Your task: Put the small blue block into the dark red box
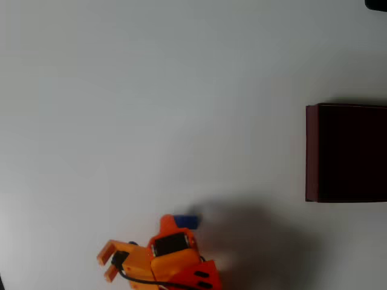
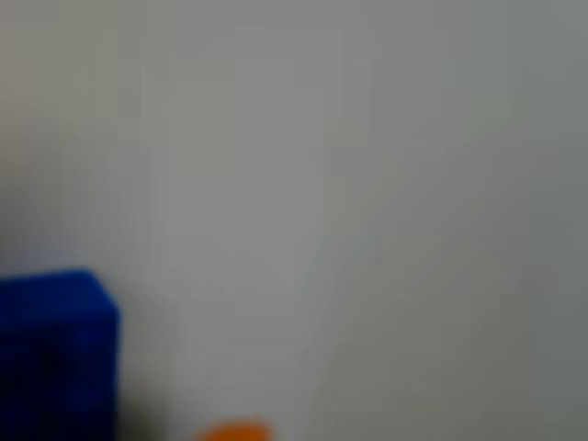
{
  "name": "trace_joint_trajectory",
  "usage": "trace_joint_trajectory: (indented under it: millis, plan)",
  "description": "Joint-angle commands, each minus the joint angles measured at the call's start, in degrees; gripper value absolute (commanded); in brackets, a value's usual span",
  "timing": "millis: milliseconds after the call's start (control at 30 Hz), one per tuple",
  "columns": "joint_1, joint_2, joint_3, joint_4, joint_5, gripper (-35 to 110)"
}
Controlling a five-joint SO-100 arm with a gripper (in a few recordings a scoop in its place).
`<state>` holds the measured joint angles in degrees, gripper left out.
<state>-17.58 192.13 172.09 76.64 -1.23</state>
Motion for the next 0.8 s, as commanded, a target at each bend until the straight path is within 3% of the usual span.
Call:
trace_joint_trajectory:
  millis: [0,767]
  plan:
    - [1.0,0.1,0.1,0.6,1.0,0]
    - [1.9,0.0,0.1,0.6,1.9,0]
